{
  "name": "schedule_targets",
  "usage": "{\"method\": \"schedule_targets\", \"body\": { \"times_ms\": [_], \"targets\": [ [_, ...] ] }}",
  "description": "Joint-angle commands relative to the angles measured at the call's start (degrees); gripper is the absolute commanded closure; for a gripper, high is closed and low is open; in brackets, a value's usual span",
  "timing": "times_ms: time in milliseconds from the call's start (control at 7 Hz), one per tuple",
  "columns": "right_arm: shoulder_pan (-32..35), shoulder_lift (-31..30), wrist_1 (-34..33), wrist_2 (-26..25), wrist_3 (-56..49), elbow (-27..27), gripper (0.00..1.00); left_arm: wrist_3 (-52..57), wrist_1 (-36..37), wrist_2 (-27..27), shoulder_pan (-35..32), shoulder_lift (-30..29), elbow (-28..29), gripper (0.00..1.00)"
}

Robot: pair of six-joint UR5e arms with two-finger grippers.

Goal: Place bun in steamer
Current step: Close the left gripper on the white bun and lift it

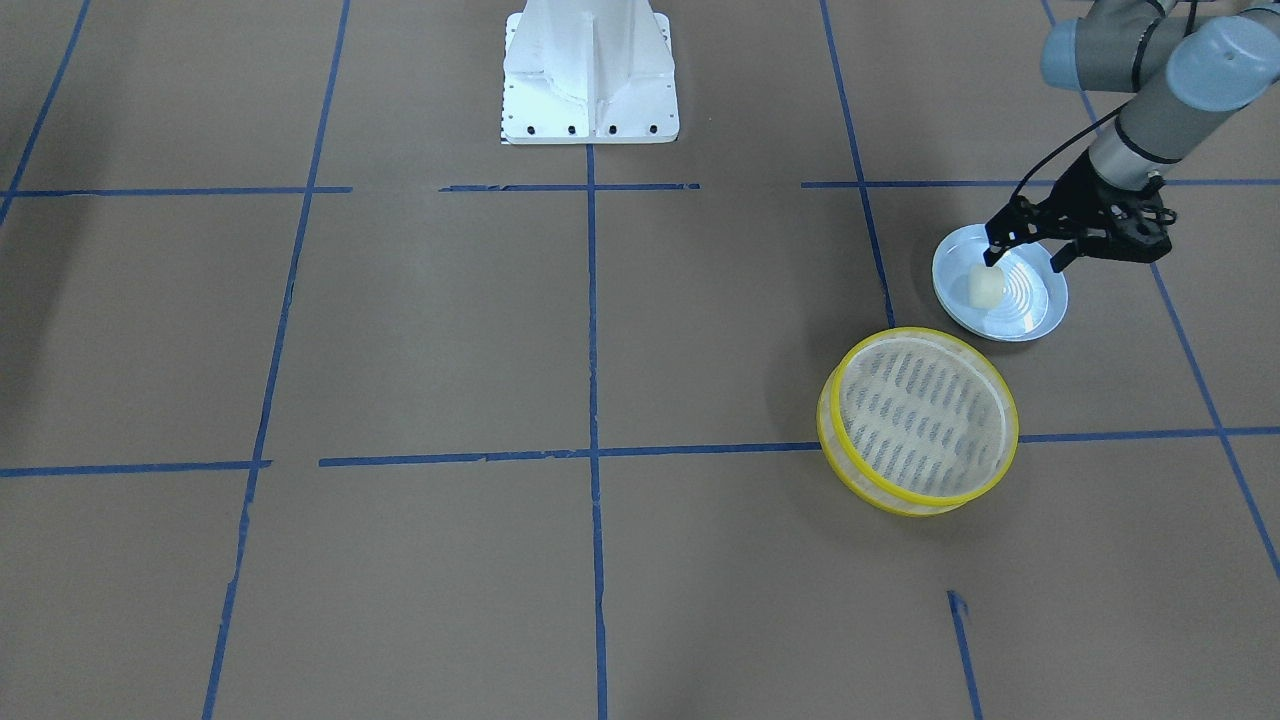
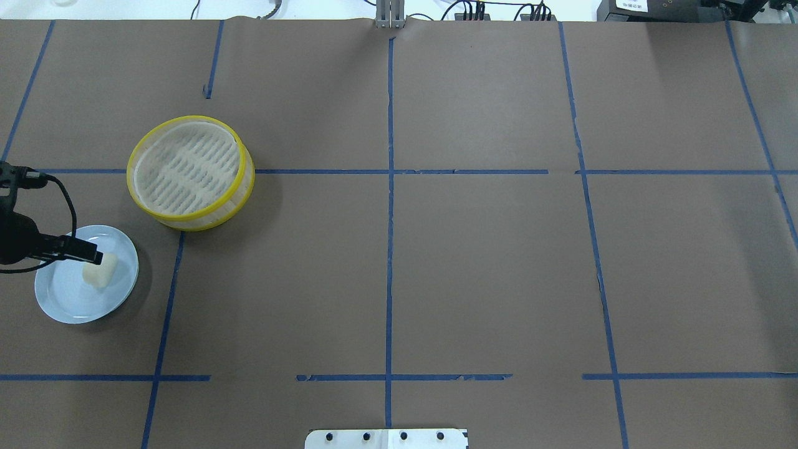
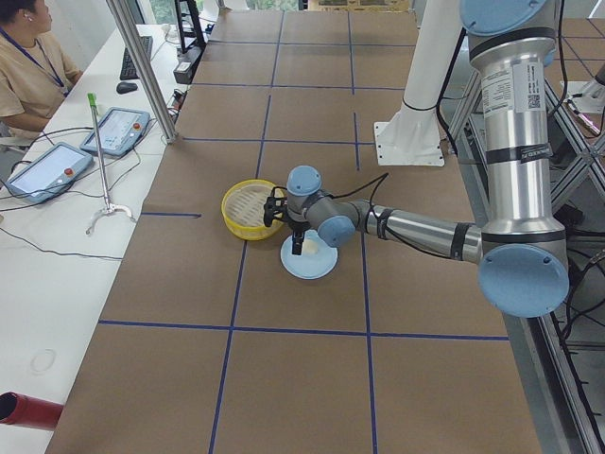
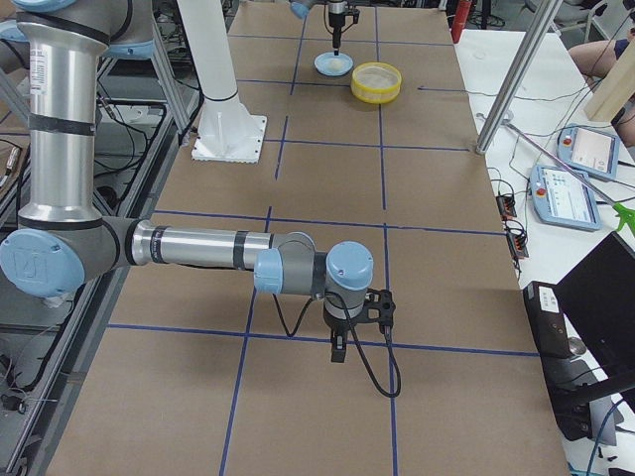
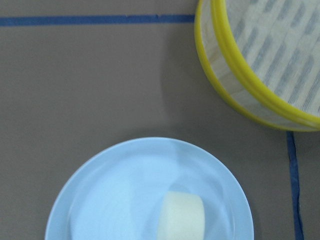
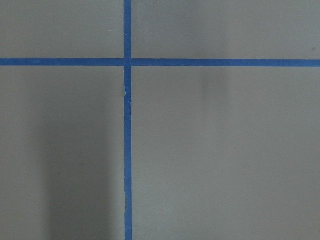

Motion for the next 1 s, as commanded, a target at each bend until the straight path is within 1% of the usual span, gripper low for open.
{"method": "schedule_targets", "body": {
  "times_ms": [0,143,286,571,714,857],
  "targets": [
    [0.0,0.0,0.0,0.0,0.0,0.0,0.00,-0.8,0.2,3.2,3.7,-0.2,0.7,0.01],
    [0.0,0.0,0.0,0.0,0.0,0.0,0.00,0.3,0.1,3.4,3.8,-0.8,2.5,0.05],
    [0.0,0.0,0.0,0.0,0.0,0.0,0.00,3.8,0.2,4.2,3.8,-1.6,3.4,0.06],
    [0.0,0.0,0.0,0.0,0.0,0.0,0.00,4.7,0.3,4.5,3.8,-4.3,5.9,0.08],
    [0.0,0.0,0.0,0.0,0.0,0.0,0.00,4.7,0.3,4.5,3.8,-5.0,6.4,0.11],
    [0.0,0.0,0.0,0.0,0.0,0.0,0.00,4.7,0.3,4.5,3.8,-4.9,7.1,0.19]
  ]
}}
